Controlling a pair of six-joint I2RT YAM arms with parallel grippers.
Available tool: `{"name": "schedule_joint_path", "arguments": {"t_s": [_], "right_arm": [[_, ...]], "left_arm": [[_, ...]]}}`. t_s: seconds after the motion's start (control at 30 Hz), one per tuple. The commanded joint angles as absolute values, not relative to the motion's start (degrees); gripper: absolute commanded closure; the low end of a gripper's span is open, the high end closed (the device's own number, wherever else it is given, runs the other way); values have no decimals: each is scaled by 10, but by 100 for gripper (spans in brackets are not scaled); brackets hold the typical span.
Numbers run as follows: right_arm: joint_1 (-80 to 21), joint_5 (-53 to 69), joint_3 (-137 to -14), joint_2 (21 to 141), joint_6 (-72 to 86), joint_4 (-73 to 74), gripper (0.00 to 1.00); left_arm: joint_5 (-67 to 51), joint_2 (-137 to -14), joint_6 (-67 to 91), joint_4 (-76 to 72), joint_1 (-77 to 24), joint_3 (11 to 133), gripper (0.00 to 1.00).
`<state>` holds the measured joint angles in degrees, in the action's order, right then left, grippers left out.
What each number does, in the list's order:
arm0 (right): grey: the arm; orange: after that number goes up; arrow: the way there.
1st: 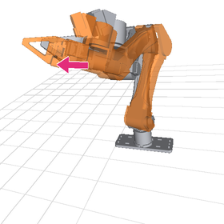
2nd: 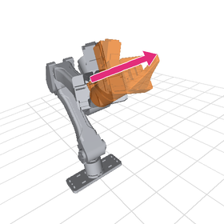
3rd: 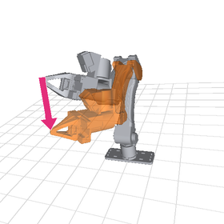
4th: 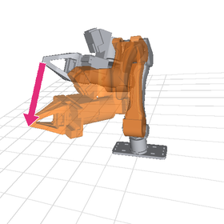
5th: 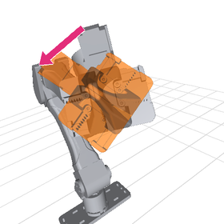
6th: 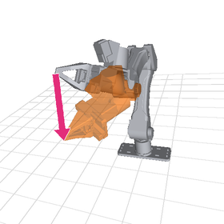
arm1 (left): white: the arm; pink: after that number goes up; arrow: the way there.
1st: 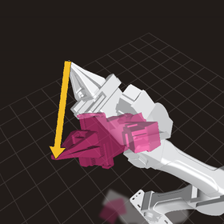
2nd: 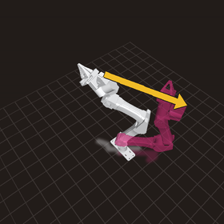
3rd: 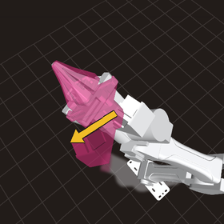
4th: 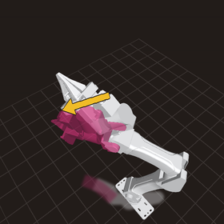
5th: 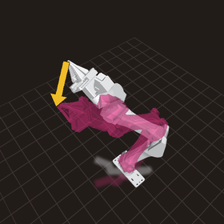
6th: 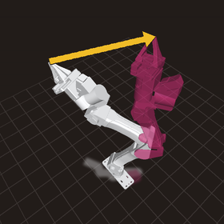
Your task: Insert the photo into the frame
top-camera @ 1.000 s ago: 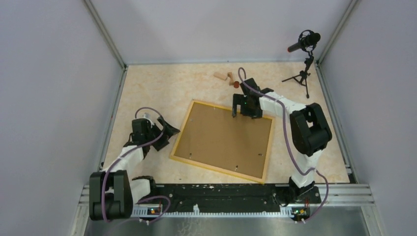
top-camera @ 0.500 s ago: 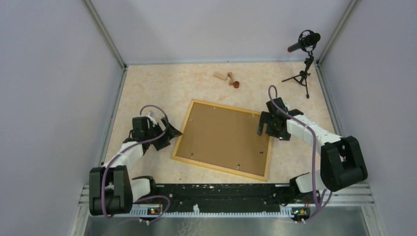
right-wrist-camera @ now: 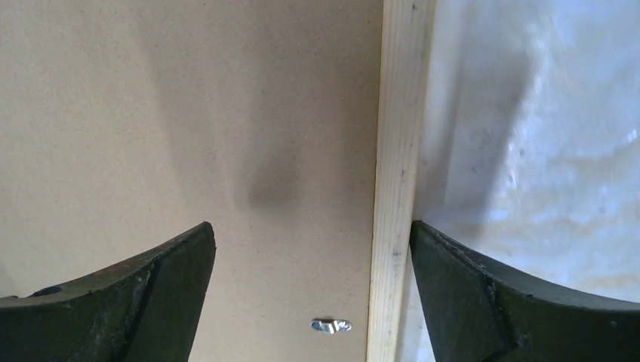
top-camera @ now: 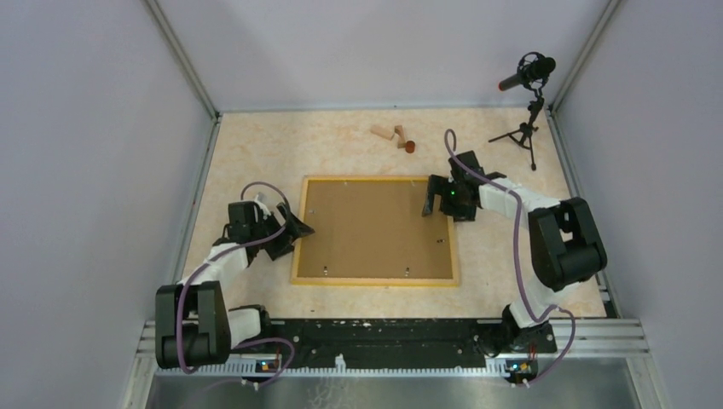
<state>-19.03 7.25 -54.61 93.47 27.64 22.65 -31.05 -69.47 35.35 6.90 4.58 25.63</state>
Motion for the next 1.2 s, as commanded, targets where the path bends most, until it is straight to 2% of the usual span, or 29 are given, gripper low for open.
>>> {"name": "schedule_joint_path", "arguments": {"t_s": [0.0,0.2,0.33,0.57,0.87,0.97,1.17], "right_arm": [[-221,75,-632,952,261,276,5],[-240,-62,-624,932,326,441,6],[-279,-69,-583,900,393,412,11],[-283,-76,-552,899,434,389,28],[-283,-119,-568,919,435,390,29],[-283,-118,-561,925,434,377,43],[-283,-111,-553,932,421,367,59]], "left_arm": [[-295,-662,387,85,36,236,7],[-269,-621,396,90,36,228,7],[-285,-634,406,71,36,218,7],[-296,-645,394,80,36,225,7],[-288,-631,386,87,36,225,6],[-289,-633,383,87,36,224,6],[-292,-632,379,88,36,223,6]]}}
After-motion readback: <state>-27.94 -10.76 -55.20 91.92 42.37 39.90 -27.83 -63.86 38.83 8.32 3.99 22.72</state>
